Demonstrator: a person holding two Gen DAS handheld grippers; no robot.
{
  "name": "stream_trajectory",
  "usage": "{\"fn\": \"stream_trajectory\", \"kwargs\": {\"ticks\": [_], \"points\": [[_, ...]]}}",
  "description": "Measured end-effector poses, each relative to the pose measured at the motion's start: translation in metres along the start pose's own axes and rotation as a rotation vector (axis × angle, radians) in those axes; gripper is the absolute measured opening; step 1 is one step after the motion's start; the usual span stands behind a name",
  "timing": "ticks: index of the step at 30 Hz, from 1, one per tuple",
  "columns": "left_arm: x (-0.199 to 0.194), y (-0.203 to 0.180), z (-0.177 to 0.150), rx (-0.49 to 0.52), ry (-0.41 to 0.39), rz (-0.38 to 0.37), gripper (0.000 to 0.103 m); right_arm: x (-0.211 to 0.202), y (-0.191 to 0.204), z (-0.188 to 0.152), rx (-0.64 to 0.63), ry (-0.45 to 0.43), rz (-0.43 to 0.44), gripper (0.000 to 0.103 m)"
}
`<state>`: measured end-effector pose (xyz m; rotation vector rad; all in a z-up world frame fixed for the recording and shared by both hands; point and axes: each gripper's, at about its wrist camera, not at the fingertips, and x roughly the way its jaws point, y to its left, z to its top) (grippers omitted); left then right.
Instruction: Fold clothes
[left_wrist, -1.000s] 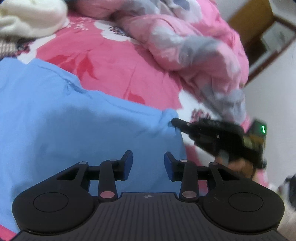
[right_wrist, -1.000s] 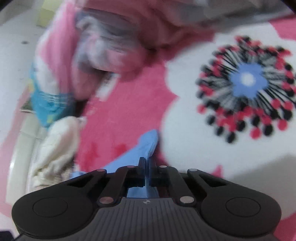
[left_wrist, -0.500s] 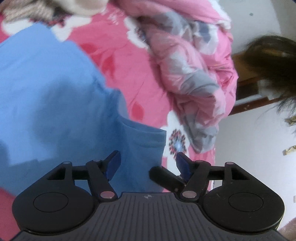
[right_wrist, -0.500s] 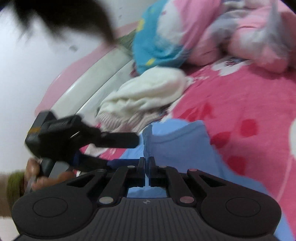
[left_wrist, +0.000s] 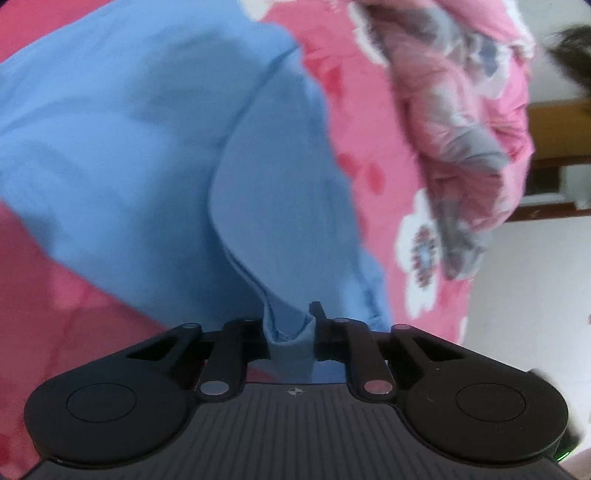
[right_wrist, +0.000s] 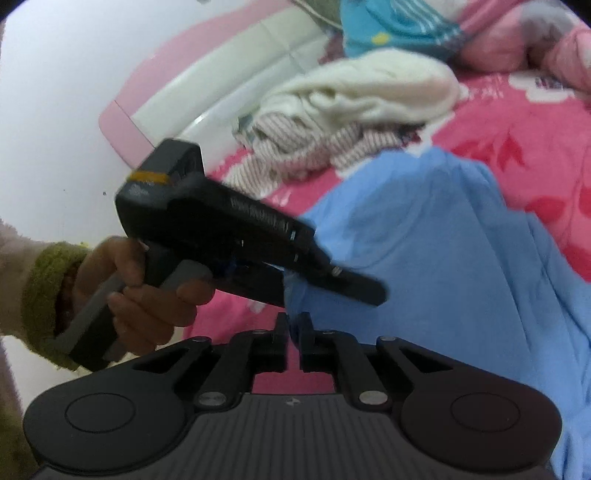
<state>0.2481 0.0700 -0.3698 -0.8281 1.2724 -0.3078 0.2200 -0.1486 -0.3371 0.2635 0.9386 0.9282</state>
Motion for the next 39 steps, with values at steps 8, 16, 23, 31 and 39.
{"fn": "stream_trajectory", "kwargs": {"ticks": [8, 16, 23, 31, 39], "points": [[0.003, 0.021, -0.007, 0.059, 0.026, 0.034, 0.01, -0.045, -0.083, 0.041, 0.194, -0.163, -0.302, 0.021], [-0.001, 0.023, -0.013, 0.116, 0.021, 0.024, 0.01, 0.016, -0.153, 0.073, 0.145, -0.029, -0.386, 0.021], [-0.001, 0.028, -0.015, 0.107, 0.017, 0.02, 0.01, 0.041, -0.171, 0.082, 0.174, 0.046, -0.293, 0.022], [0.0, 0.025, -0.015, 0.127, 0.012, 0.012, 0.01, 0.019, -0.165, 0.087, 0.128, -0.057, -0.361, 0.003], [0.003, 0.006, -0.006, 0.15, -0.011, -0.041, 0.01, -0.022, -0.163, 0.088, 0.174, -0.191, -0.44, 0.003]]}}
